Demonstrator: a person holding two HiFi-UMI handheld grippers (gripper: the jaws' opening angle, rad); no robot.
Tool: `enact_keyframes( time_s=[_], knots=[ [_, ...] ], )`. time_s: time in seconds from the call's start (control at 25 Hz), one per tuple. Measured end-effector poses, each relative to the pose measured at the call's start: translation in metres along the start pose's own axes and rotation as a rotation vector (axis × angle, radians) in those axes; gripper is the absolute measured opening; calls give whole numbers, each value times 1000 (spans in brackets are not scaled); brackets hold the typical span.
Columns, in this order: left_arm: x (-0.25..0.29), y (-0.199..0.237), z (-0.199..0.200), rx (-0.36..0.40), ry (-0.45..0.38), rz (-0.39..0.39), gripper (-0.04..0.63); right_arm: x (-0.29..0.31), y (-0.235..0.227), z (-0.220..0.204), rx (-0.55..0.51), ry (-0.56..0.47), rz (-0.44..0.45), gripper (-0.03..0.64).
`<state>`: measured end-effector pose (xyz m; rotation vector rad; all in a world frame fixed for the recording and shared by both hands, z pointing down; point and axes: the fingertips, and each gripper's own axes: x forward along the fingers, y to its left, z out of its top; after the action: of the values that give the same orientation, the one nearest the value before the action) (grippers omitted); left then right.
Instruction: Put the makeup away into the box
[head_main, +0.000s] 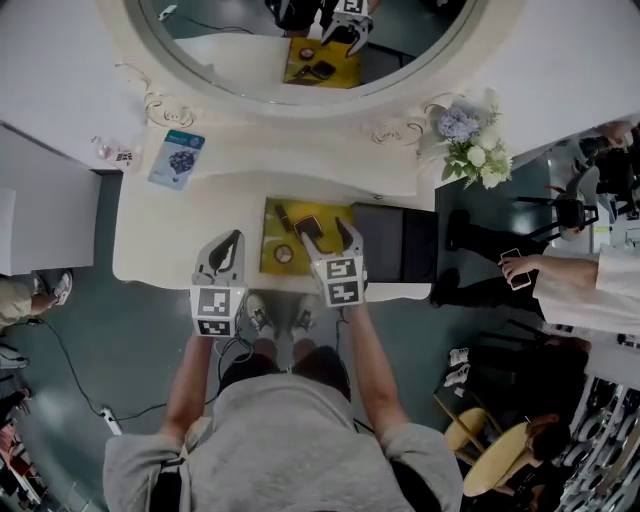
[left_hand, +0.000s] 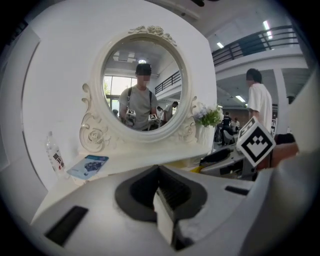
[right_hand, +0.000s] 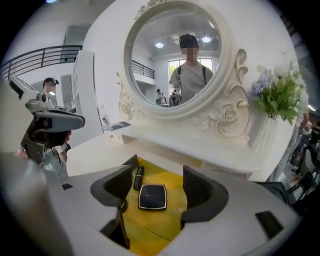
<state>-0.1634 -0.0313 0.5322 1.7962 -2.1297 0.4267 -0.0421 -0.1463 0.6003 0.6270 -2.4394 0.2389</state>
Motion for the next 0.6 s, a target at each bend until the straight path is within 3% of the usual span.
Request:
enact_keyframes(
  time_s=[0.24, 0.32, 0.6],
  knots=[
    [-9, -27, 48, 28, -89, 19, 3, -58, -10, 53, -28, -176, 23, 325],
    [-15, -36, 60, 43, -112, 22, 3, -79, -11, 66, -41, -227, 32, 256],
    [-28, -66, 88, 73, -175, 56, 4, -130, -23, 84, -94, -348, 15, 130]
  ],
)
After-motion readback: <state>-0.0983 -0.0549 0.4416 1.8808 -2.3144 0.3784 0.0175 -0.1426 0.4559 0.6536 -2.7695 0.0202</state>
